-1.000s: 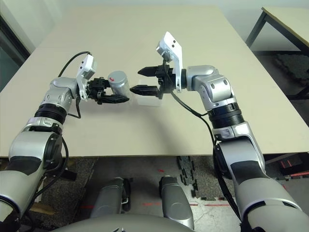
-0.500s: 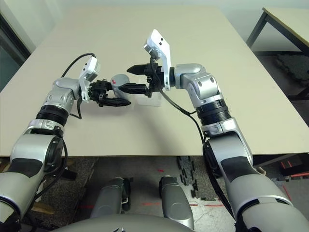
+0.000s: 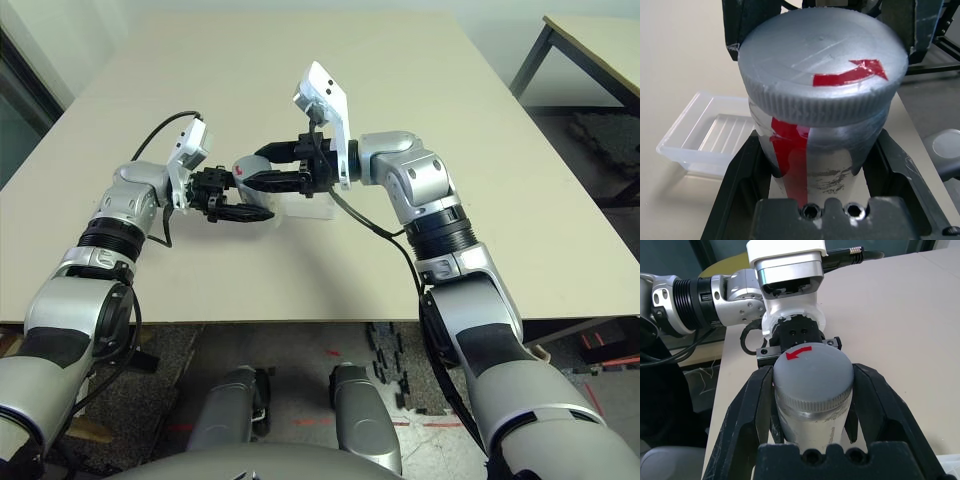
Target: Pour the medicine from the bottle into the box.
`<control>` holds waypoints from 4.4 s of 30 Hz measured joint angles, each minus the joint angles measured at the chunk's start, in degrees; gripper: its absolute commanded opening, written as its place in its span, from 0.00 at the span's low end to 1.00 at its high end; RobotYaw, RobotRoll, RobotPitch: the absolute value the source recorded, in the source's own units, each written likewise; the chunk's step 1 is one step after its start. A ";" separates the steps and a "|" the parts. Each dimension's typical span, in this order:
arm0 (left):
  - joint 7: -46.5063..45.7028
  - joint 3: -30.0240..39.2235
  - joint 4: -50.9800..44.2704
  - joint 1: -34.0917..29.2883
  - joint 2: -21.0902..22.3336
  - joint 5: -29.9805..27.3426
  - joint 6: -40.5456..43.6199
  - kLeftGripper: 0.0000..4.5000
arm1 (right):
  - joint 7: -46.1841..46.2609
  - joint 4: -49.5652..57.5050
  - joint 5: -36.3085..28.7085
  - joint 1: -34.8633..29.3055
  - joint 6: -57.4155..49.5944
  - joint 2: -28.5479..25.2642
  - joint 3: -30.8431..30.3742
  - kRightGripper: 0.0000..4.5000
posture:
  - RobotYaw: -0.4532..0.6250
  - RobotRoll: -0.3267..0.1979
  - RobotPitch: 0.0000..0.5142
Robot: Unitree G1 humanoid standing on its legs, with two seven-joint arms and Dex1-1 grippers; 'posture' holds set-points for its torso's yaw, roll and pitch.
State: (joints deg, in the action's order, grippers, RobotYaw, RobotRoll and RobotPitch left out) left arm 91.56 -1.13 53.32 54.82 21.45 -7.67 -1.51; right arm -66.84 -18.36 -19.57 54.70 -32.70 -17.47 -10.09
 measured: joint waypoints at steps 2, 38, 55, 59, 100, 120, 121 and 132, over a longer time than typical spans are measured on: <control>0.24 -0.09 -0.73 -0.25 -0.10 -0.10 0.17 0.62 | -0.94 0.21 -0.05 -0.04 0.01 -0.34 -0.01 0.58 | 0.37 0.62 0.16; 0.53 -3.39 -8.07 -4.68 0.13 -4.41 4.36 0.62 | -14.77 -14.05 0.91 5.11 5.81 2.06 -2.71 1.00 | 0.40 0.62 0.16; -0.98 -2.61 -9.64 -5.37 0.87 -5.74 5.71 0.62 | -12.33 -21.59 2.31 7.15 10.77 1.45 -0.90 1.00 | 0.40 0.62 0.16; -0.34 -2.45 -9.59 -5.90 2.12 -5.75 5.69 0.62 | -12.34 -19.31 1.90 6.01 9.10 -3.85 1.98 1.00 | 0.39 0.62 0.15; -0.08 -3.23 -3.32 -3.68 2.46 -4.31 0.89 0.62 | -3.62 -6.46 3.96 3.33 8.29 5.08 -2.73 1.00 | 0.40 0.62 0.13; 0.03 -3.54 -2.94 -3.26 2.41 -4.23 0.89 0.62 | -0.89 -13.87 5.59 4.78 12.59 6.46 -2.27 1.00 | 0.39 0.62 0.14; -0.02 -3.54 -2.85 -3.17 2.42 -4.19 0.89 0.62 | -0.98 -13.83 5.55 4.78 12.59 6.19 -2.26 1.00 | 0.38 0.62 0.14; -0.52 -3.48 -0.80 -1.20 2.50 -3.71 0.25 0.62 | -2.33 -11.74 2.88 3.93 10.45 1.90 -0.97 1.00 | 0.38 0.62 0.14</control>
State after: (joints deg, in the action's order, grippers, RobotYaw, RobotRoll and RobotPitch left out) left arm 91.04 -4.60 52.52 53.62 23.95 -11.38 -1.26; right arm -69.17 -30.10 -16.69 58.62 -22.25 -15.57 -11.06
